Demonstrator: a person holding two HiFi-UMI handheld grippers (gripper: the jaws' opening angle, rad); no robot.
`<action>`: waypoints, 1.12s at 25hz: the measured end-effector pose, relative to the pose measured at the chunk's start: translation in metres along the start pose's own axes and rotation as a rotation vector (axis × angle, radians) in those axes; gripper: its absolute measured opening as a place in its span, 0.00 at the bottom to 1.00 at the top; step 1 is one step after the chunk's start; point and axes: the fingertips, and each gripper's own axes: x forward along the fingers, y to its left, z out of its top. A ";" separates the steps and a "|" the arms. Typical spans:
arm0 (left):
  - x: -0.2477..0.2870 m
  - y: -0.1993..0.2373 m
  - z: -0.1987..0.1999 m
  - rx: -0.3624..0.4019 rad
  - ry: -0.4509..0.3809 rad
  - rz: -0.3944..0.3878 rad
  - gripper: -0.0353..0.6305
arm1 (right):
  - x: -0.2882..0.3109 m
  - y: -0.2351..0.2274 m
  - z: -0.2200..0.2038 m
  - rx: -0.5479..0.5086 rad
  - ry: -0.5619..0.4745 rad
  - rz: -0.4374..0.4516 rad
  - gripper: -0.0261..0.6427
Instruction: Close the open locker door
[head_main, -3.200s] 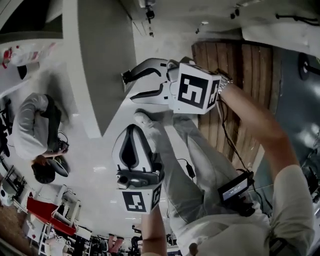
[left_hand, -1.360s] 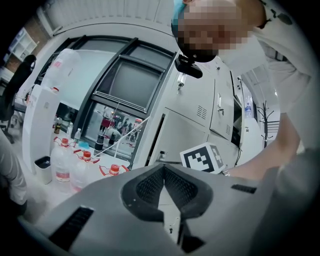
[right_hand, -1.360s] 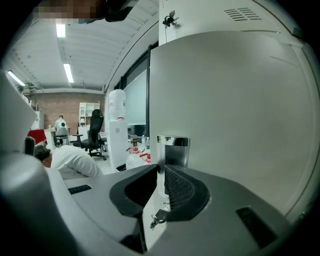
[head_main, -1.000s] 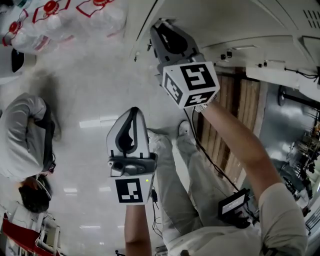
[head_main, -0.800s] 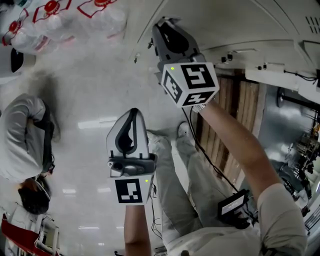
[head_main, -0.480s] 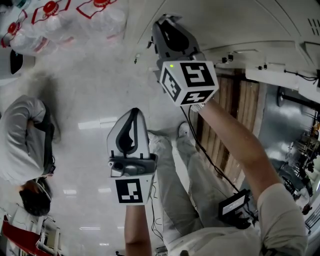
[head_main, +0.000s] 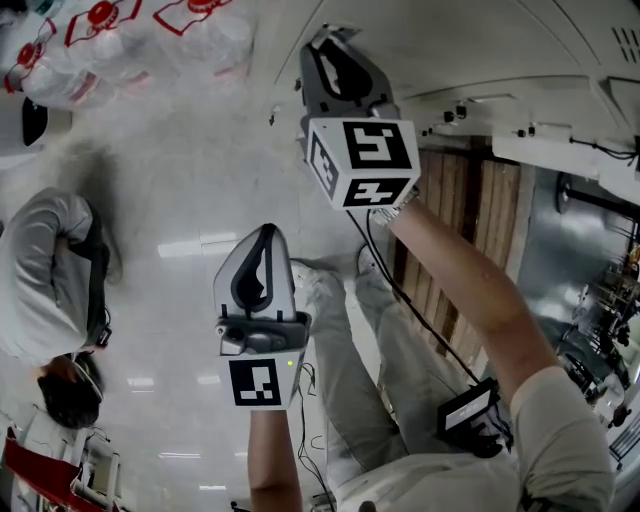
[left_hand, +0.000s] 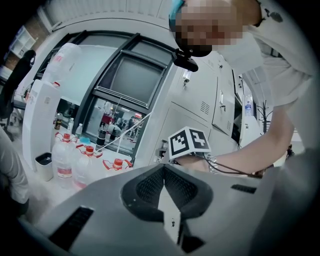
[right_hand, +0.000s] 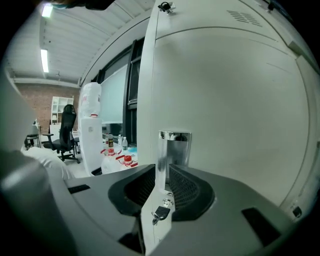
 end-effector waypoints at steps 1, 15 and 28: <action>-0.003 0.000 -0.001 0.000 0.002 0.000 0.06 | -0.001 0.002 -0.001 -0.010 0.001 0.002 0.17; -0.037 -0.024 -0.020 0.024 0.001 0.051 0.06 | -0.068 0.016 -0.041 0.024 0.053 0.144 0.12; -0.052 -0.150 -0.036 0.008 0.009 0.051 0.06 | -0.230 -0.074 -0.091 0.058 0.126 0.284 0.08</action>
